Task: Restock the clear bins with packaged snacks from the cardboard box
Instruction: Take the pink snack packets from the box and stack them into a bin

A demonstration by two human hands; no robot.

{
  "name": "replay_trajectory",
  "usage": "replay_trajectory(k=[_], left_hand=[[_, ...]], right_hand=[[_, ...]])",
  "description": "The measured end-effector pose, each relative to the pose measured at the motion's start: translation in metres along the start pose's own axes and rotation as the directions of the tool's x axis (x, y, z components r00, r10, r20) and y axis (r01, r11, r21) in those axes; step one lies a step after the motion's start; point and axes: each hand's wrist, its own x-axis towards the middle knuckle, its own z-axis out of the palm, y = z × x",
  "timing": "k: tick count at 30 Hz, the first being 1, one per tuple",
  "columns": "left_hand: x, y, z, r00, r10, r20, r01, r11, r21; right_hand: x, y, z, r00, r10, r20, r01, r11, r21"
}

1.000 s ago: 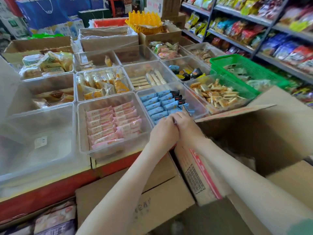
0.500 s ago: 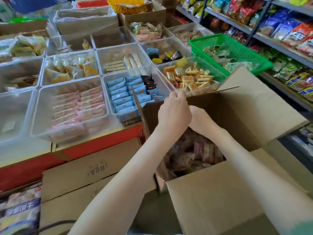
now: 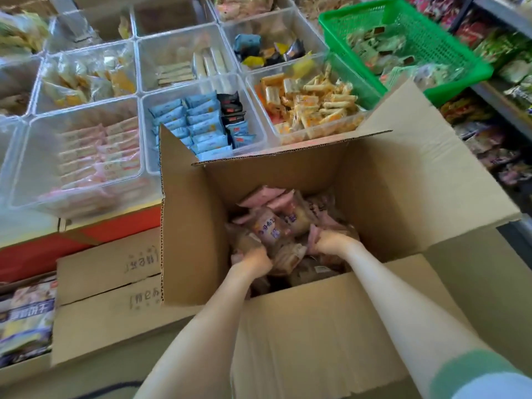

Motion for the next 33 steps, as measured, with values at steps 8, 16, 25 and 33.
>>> replay_trajectory(k=[8, 16, 25, 33], left_hand=[[0.048, -0.003, 0.013, 0.997, -0.076, 0.03, 0.08, 0.976, -0.204], [0.062, 0.009, 0.009, 0.995, -0.08, 0.059, 0.092, 0.964, -0.251], [0.053, 0.061, -0.036, 0.927, 0.345, -0.145, -0.36, 0.928, -0.093], [0.004, 0.095, -0.081, 0.739, 0.668, -0.087, -0.627, 0.729, 0.273]], right_hand=[[0.094, -0.008, 0.024, 0.951, 0.31, 0.005, -0.299, 0.913, 0.278], [0.129, 0.003, 0.041, 0.927, 0.374, -0.019, -0.308, 0.791, 0.528], [0.042, -0.01, -0.016, 0.959, -0.179, -0.219, 0.233, 0.939, 0.253], [-0.03, -0.014, -0.05, 0.868, -0.277, -0.413, 0.452, 0.784, 0.425]])
